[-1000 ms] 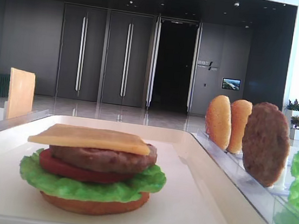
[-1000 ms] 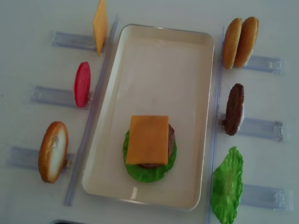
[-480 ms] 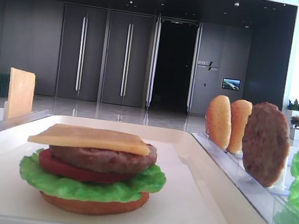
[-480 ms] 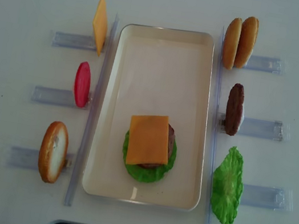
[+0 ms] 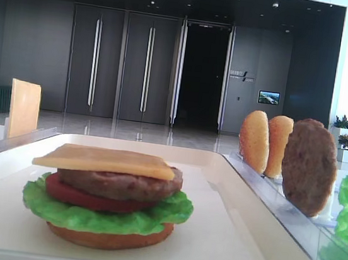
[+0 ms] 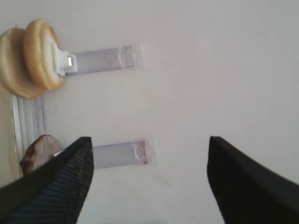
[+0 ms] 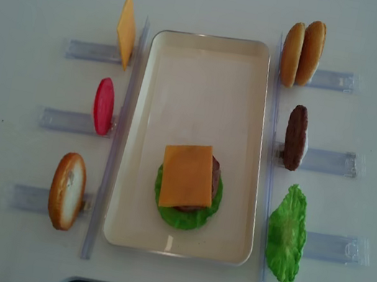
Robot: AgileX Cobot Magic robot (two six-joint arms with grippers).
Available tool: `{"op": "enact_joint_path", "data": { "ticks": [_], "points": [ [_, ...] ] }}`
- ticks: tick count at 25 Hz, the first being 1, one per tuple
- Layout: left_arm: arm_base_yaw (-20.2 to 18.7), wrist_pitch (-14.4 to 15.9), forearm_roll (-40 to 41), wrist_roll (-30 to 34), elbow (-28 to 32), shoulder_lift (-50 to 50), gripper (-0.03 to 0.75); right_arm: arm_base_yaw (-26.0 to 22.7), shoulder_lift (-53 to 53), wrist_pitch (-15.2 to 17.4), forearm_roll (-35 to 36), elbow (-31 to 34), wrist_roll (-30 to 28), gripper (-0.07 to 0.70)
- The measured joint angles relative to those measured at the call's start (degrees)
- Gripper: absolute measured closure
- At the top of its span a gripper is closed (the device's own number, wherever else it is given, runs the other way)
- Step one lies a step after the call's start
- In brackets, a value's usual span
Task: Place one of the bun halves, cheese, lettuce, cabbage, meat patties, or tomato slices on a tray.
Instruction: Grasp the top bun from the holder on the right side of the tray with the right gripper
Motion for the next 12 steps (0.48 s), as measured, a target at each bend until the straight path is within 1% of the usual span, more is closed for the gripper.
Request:
{"op": "enact_joint_path", "data": {
  "ticks": [3,6,10,12],
  "points": [
    [0.0,0.0,0.0,0.0,0.0,0.0,0.136,6.0,2.7,0.1,-1.2,-1.0,3.3,0.141],
    [0.0,0.0,0.0,0.0,0.0,0.0,0.136,11.2,6.2,0.1,-1.4,-3.6,5.5,0.141],
    [0.0,0.0,0.0,0.0,0.0,0.0,0.136,16.4,11.2,0.1,-1.7,-8.9,7.5,0.141],
    [0.0,0.0,0.0,0.0,0.0,0.0,0.136,18.1,13.6,0.1,-1.7,-12.1,8.1,0.141]
  ]
}}
